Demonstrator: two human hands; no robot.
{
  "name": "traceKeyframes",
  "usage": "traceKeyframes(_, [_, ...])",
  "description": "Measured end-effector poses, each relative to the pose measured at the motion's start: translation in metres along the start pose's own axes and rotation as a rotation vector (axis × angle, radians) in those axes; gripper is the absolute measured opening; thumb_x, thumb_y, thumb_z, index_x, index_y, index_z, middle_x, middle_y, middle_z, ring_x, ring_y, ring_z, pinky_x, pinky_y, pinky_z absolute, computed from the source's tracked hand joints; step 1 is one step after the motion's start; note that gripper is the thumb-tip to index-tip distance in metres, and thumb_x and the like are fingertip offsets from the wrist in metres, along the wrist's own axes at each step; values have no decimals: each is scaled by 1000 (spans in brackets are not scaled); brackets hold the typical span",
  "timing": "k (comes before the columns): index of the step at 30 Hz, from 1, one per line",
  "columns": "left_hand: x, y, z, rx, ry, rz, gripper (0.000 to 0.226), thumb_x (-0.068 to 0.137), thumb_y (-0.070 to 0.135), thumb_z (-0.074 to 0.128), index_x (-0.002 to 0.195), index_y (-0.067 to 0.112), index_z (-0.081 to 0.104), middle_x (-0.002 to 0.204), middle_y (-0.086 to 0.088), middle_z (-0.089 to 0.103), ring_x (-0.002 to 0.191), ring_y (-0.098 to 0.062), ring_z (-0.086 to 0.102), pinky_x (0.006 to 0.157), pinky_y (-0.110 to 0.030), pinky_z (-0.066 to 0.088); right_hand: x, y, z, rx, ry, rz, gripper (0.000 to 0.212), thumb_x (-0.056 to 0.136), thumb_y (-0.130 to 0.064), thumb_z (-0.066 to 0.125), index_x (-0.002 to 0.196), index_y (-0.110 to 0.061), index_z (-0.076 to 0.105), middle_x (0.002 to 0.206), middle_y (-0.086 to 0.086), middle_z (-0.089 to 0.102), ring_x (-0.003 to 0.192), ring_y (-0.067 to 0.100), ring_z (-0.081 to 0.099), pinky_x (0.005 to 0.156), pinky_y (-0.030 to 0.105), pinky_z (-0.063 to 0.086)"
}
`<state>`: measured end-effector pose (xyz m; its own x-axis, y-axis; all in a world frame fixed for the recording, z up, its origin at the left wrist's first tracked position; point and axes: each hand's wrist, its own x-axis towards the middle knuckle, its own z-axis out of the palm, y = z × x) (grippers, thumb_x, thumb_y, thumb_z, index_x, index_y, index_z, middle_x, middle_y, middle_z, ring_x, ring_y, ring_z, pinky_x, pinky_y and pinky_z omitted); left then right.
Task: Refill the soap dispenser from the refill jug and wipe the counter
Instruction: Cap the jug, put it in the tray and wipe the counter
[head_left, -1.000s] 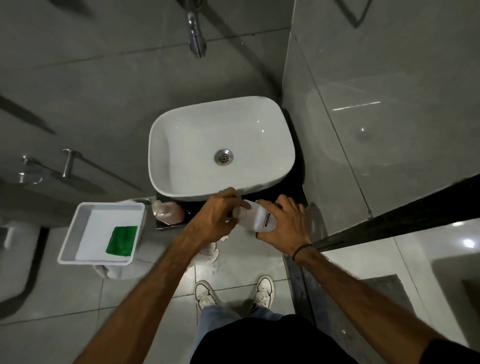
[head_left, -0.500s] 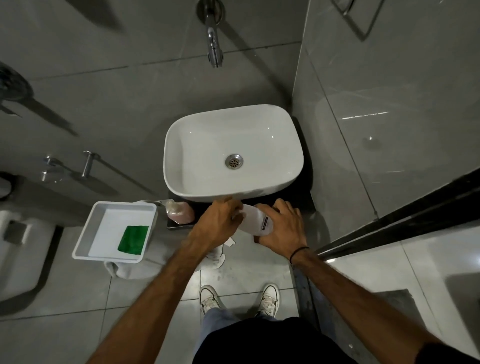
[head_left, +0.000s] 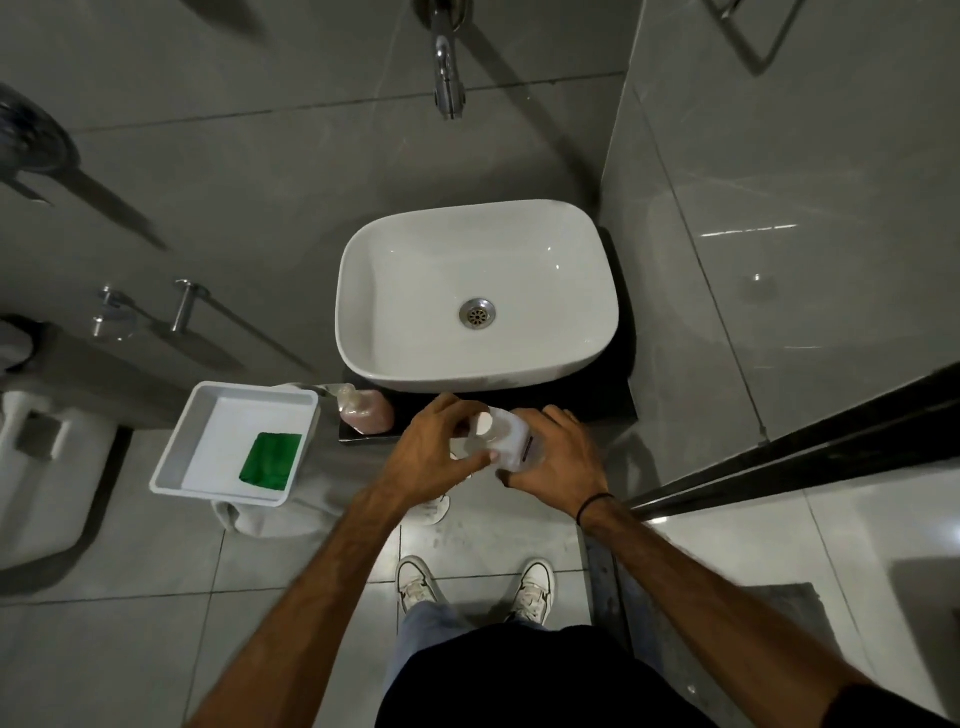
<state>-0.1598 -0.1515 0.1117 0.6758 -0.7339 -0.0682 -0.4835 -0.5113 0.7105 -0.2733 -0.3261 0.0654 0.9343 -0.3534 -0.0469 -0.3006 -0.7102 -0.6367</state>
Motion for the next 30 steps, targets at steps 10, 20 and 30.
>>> traceKeyframes(10, [-61, -60, -22, -58, 120, -170, 79, 58, 26, 98, 126, 10, 61, 116, 4, 67, 100, -2, 60, 80, 2, 43, 30, -50, 52, 135, -415, -111, 102, 59, -42, 94, 147, -25, 45, 140, -1, 58, 127, 20, 53, 105, 41, 48])
traceKeyframes(20, [-140, -188, -102, 113, 473, -735, 76, 59, 16, 98, 124, 6, 60, 119, -17, 69, 106, -36, 67, 94, -48, 56, 61, -91, 162, -371, -466, -89, 112, 84, -61, 57, 157, 1, -2, 166, 21, -1, 155, 31, -3, 127, 44, 1])
traceKeyframes(30, [-115, -360, -181, -45, 684, -937, 68, 65, 16, 94, 122, 13, 57, 118, -5, 64, 101, -17, 58, 91, -36, 54, 61, -77, 223, -648, -408, -22, 118, 76, -74, 53, 157, 2, 12, 164, 26, -9, 153, 39, -13, 125, 53, 1])
